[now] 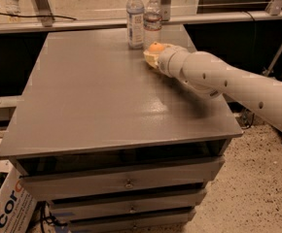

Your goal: Move orange near water bottle

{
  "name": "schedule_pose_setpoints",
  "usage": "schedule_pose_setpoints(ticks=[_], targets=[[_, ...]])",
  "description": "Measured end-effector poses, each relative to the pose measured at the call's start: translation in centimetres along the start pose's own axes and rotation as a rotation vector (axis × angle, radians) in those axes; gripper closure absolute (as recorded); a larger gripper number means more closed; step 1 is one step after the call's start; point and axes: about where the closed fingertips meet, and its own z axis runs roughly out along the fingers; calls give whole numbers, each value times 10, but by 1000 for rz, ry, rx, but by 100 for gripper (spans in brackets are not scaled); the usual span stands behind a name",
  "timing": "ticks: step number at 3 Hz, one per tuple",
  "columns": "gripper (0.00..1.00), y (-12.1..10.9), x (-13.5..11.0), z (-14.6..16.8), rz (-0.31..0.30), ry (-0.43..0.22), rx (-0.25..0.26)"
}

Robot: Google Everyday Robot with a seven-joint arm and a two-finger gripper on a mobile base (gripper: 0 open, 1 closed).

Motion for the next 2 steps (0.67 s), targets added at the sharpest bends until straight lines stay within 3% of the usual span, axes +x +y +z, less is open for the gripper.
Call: schedule_pose_setpoints(ticks=[1, 2], targets=[[100, -1, 6, 6, 17, 21, -10], [82, -3, 11, 8, 34, 40, -9]])
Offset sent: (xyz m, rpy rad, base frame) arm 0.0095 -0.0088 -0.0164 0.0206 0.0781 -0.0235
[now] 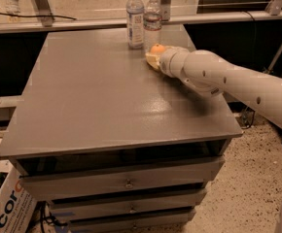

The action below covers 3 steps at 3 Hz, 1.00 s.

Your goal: Move orange near water bottle

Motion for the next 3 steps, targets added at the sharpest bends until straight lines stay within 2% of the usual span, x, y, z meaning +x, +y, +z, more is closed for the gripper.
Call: schedule_pose_setpoints(ticks=[3], targets=[[13, -3, 4, 0, 19, 15, 8]])
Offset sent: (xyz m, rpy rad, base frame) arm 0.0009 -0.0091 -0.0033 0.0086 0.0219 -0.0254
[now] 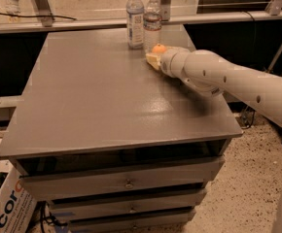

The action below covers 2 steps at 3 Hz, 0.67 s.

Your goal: Move orange near water bottle

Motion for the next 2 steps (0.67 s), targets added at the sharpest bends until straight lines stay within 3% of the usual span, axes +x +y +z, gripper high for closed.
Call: schedule_pose_setpoints(ticks=[1, 2], targets=[[0, -1, 0, -1, 2, -1, 2], [0, -3, -5, -6, 8, -12, -2]])
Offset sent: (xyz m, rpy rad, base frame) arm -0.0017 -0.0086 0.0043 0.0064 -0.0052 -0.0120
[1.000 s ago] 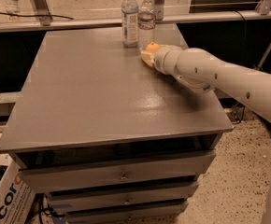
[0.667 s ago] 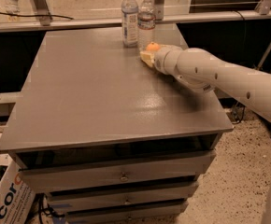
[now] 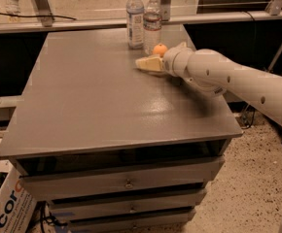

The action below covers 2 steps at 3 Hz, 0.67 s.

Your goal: Move orange near water bottle

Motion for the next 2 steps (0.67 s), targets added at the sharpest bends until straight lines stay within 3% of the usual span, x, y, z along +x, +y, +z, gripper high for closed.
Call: schedule_pose_setpoints(ticks=[1, 2], targets=[[0, -10, -31, -47, 19, -40, -44], [0, -9, -30, -50, 19, -35, -54]])
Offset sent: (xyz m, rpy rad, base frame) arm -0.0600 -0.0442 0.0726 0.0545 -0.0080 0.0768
